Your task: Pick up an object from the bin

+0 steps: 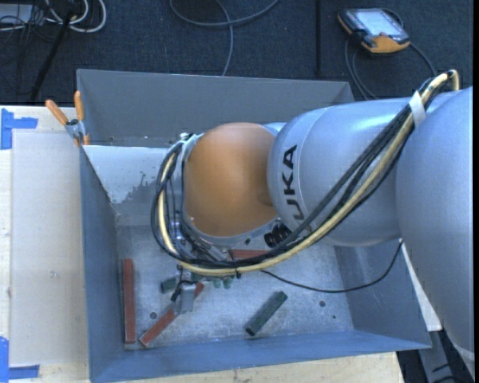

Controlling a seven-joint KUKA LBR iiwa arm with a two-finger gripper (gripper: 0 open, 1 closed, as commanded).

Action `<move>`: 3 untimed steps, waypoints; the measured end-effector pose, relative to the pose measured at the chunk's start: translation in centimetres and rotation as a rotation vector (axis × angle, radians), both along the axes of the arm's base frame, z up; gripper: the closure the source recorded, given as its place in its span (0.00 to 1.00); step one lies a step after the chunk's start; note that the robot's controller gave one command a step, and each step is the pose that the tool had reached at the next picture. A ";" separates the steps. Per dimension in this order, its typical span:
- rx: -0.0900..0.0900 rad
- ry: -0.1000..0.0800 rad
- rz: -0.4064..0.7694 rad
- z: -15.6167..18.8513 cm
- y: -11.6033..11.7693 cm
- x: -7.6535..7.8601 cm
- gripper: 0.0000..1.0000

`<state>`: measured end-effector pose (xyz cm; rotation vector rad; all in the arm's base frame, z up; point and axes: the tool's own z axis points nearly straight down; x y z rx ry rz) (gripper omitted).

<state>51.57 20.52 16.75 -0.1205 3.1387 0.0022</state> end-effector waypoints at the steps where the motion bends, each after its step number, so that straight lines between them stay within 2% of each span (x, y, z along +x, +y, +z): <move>1: -0.001 -0.002 -0.037 -6.2 -2.9 0.5 0.00; 2: -0.001 0.000 0.283 -8.9 -4.9 3.1 1.00; 3: -0.001 0.000 0.284 -8.9 -4.9 3.1 1.00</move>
Offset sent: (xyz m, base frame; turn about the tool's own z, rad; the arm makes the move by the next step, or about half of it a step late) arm 0.0303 -0.0483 -0.0897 -0.2865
